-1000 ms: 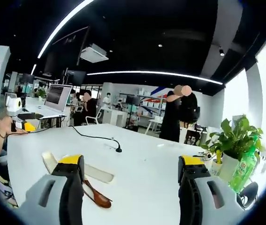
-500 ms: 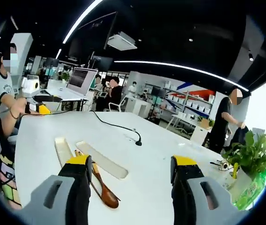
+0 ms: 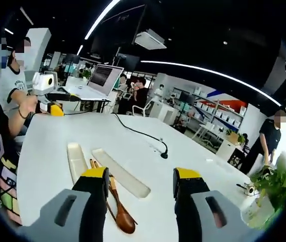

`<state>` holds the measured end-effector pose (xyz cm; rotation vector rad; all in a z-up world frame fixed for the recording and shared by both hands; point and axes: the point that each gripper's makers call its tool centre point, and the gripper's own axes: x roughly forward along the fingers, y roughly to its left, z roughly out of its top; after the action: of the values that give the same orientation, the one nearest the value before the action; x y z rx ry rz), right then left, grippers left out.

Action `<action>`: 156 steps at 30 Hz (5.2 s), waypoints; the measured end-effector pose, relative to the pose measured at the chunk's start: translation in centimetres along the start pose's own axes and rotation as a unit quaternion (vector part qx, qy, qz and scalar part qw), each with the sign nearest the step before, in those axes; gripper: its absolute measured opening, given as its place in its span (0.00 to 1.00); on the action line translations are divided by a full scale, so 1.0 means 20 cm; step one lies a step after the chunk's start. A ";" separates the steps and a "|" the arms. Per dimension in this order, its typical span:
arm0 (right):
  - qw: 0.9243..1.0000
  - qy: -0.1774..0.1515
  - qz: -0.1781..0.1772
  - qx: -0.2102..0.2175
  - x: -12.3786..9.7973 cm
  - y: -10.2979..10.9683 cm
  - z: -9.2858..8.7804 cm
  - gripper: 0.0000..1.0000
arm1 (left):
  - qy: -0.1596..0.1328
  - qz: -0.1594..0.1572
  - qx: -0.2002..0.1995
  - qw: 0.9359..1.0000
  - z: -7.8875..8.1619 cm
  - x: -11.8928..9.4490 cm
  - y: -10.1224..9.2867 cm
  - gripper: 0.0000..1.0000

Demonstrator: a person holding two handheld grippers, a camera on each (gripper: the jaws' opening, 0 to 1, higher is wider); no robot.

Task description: Arrange the utensils inside the cutlery case until each visible utensil rests in its matching compartment.

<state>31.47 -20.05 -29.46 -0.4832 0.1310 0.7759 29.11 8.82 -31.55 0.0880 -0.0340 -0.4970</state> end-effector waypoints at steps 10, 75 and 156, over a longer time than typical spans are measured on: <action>0.996 0.039 0.079 -0.025 0.17 0.10 -0.02 0.45 | -0.001 -0.012 0.000 1.000 -0.01 0.01 -0.03 0.93; 0.909 0.246 0.282 -0.185 0.68 0.57 -0.52 0.08 | 0.024 -0.004 0.007 1.000 -0.05 0.00 0.01 0.88; 0.960 0.056 0.258 -0.092 0.78 0.59 -0.14 0.03 | 0.036 -0.004 0.009 0.999 -0.07 0.02 0.01 0.87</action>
<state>34.50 -4.29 -40.79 -0.6825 0.2999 1.2800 29.59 8.86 -33.00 0.1244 0.0313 -0.5007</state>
